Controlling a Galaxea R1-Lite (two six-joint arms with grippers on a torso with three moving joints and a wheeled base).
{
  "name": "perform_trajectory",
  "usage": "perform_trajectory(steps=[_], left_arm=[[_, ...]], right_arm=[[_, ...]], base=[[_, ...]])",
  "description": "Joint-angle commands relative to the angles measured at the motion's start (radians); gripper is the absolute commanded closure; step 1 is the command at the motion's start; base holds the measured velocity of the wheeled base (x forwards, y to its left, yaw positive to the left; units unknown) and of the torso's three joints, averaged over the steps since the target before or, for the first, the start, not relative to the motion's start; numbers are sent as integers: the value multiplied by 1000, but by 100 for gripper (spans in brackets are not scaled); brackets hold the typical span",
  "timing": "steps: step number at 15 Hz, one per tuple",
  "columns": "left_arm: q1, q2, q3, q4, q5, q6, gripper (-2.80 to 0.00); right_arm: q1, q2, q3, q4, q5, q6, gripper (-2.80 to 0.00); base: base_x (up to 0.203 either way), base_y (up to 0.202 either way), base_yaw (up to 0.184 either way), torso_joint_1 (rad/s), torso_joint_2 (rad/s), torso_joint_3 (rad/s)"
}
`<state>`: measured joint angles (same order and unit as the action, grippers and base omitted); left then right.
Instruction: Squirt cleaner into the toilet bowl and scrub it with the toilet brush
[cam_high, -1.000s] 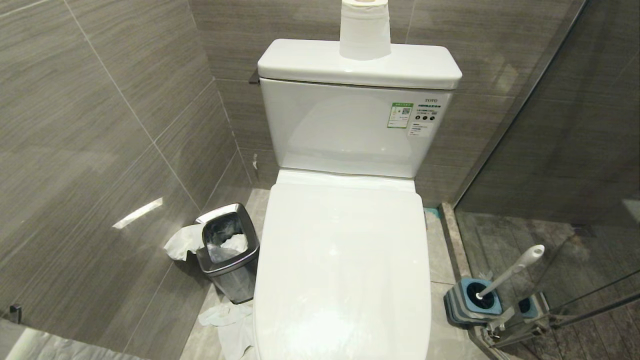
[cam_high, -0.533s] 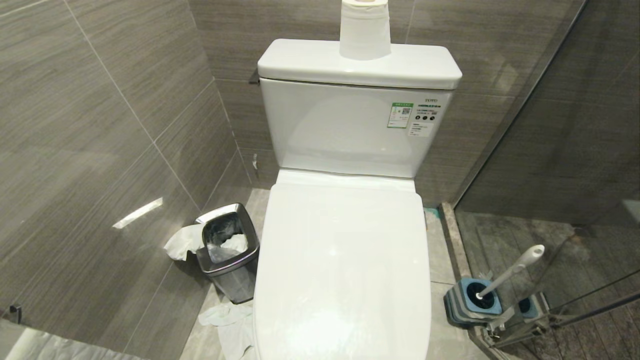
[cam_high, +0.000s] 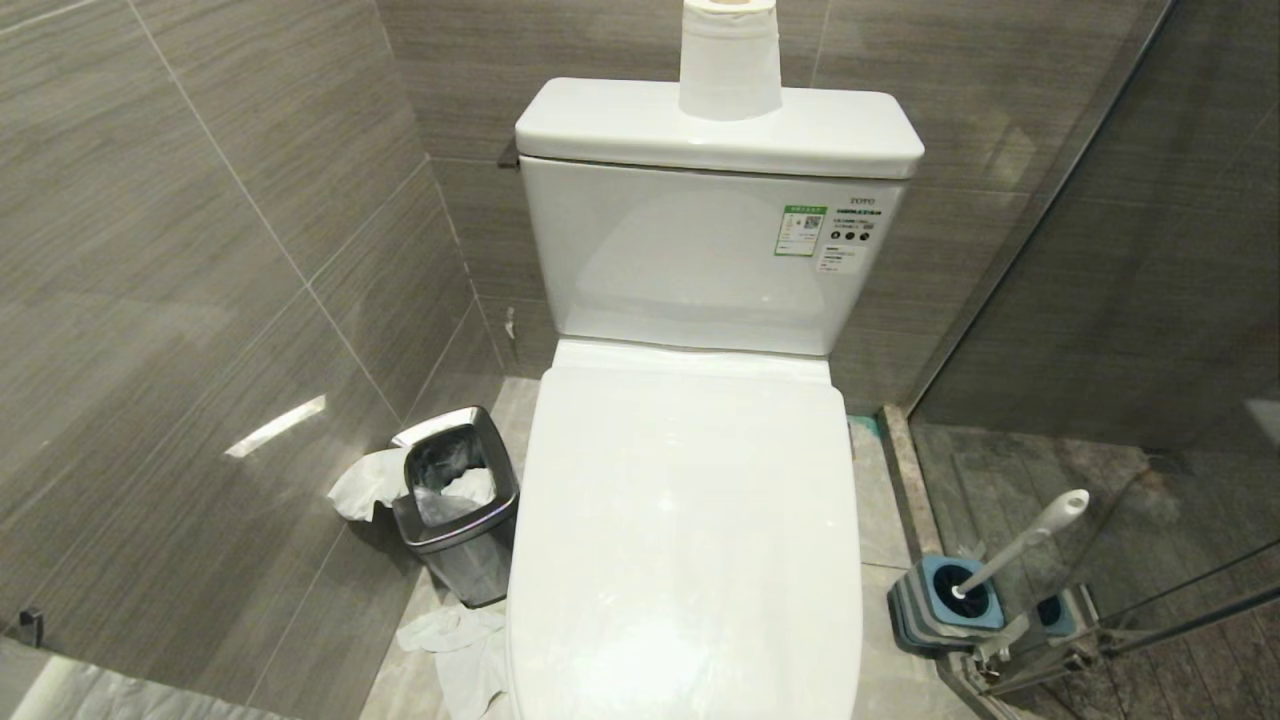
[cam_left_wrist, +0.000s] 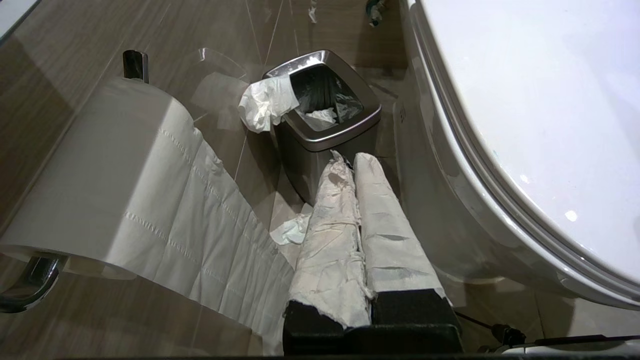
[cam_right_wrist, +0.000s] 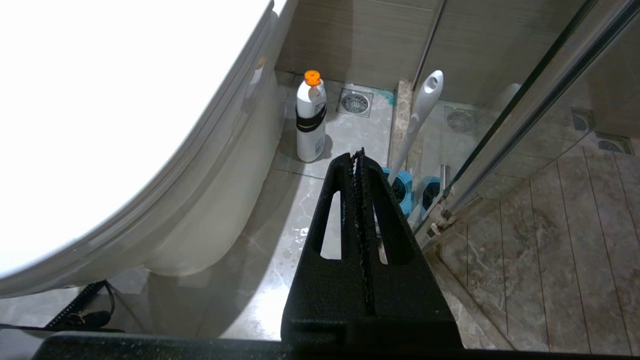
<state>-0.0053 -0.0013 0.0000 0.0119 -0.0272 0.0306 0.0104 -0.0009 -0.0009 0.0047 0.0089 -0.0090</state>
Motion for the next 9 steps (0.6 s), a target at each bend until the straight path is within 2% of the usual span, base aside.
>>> perform_trajectory(steps=[1,9], left_arm=[[1,1,0,0,0,0,0],[1,1,0,0,0,0,0]], right_arm=[[0,1,1,0,0,0,0],[0,1,1,0,0,0,0]], base=[[0,0,0,0,0,0],[0,0,0,0,0,0]])
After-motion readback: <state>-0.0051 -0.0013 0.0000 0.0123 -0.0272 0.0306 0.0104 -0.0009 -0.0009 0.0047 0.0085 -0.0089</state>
